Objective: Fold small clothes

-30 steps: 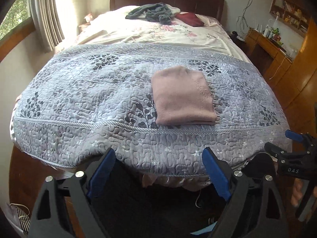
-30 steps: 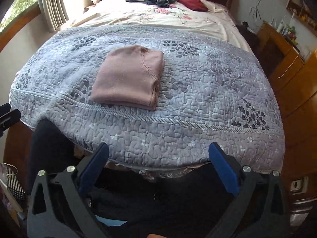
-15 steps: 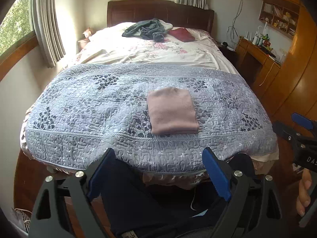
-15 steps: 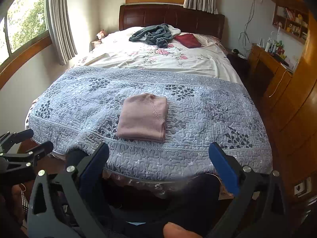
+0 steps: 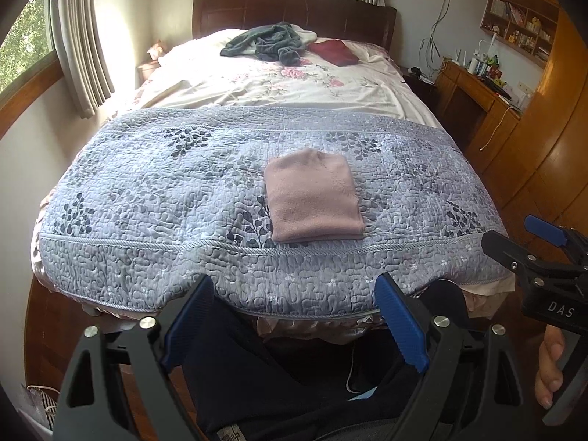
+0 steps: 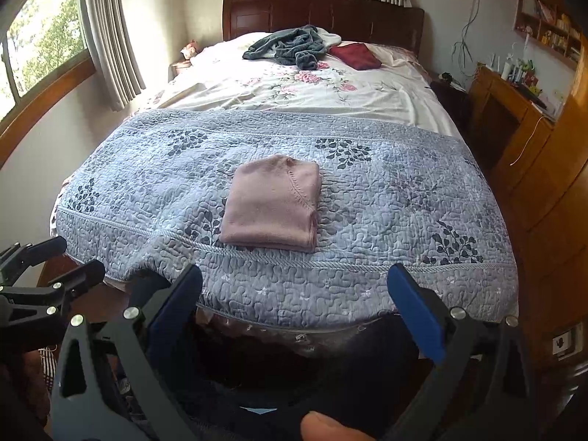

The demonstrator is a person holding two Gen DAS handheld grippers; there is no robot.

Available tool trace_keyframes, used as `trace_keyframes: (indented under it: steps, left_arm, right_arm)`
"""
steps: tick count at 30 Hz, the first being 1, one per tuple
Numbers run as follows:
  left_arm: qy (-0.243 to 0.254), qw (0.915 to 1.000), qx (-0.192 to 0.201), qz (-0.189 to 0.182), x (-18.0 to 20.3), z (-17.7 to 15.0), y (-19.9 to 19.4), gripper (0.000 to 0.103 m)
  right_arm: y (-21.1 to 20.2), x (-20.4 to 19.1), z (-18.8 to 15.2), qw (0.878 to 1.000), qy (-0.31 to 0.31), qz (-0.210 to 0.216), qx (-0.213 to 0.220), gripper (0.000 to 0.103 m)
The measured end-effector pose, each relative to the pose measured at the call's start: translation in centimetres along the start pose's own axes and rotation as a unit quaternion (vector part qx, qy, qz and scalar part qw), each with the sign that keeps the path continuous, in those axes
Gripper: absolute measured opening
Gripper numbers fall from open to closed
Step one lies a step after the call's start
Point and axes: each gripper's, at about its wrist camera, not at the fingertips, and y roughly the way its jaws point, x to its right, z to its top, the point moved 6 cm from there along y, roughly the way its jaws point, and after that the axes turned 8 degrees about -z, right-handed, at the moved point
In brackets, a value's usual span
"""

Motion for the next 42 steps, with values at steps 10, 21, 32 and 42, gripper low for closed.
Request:
trace_keyframes:
  steps: [10,21,32,42]
  left_arm:
    - [0.004,1.0,-0.005,-0.004,0.4,1.0,1.2,0.09]
    - [0.004,1.0,0.001,-0.006,0.1,1.2,0.9,0.09]
    - [0.009,0.9999,0.003,-0.008,0.3,1.9,0.8,0.09]
    - [0.013,0.9999,0.007,-0.007,0.3,2.4,0.5,0.09]
  right_arm:
    - [1.2,0.7,0.6,1.0,0.002,-0.004,-0.008,0.1]
    - [1.1,0.5,0.8,1.0,-0.006,-0.005,-0.007,0.1]
    - [1.1,0.5,1.7,1.0,-0.008,-0.002,-0.004,0.1]
    - [0.6,0.4,2.3,1.0,-0.01,-0.004,0.004,0.1]
